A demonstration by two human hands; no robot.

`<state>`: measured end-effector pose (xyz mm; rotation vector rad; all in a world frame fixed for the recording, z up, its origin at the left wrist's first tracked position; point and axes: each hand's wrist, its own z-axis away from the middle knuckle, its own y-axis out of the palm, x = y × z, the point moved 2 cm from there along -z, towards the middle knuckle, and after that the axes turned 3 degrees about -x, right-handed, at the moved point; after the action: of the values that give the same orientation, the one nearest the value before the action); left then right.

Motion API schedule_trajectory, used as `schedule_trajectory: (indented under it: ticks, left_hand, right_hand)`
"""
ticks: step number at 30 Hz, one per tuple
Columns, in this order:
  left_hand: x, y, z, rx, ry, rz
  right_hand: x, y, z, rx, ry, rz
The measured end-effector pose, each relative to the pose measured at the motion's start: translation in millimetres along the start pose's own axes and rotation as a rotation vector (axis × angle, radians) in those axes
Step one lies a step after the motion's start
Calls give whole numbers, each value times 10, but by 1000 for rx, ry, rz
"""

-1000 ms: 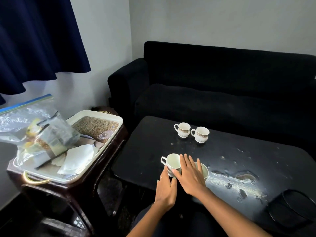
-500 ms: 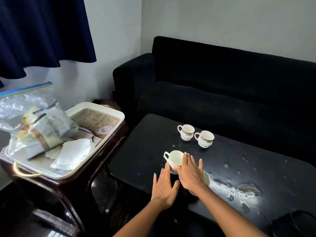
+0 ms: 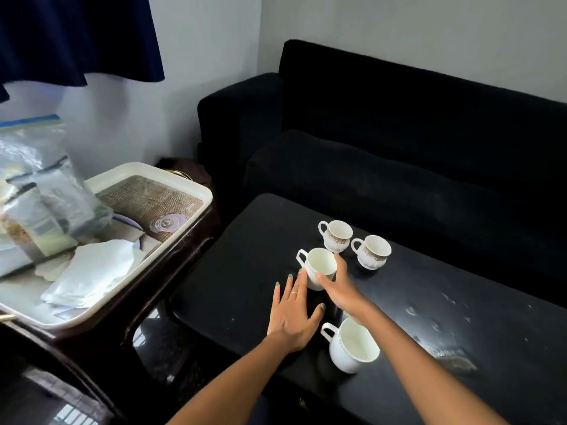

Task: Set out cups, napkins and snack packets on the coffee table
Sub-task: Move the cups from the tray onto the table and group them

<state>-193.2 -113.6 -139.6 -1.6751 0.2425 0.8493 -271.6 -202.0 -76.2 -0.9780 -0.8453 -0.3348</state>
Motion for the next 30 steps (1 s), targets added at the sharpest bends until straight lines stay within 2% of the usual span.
schedule_trajectory:
  ticks: [8, 19, 30]
  left_hand:
    - [3, 92, -308, -38, -4, -61]
    - [-72, 147, -476, -146, -98, -96]
    - [-60, 206, -525, -203, -101, -147]
  right_hand:
    - [-123, -9, -293, -37, -3, -279]
    - [-194, -12, -496, -93, -22, -403]
    - [-257, 28, -580, -111, 83, -437]
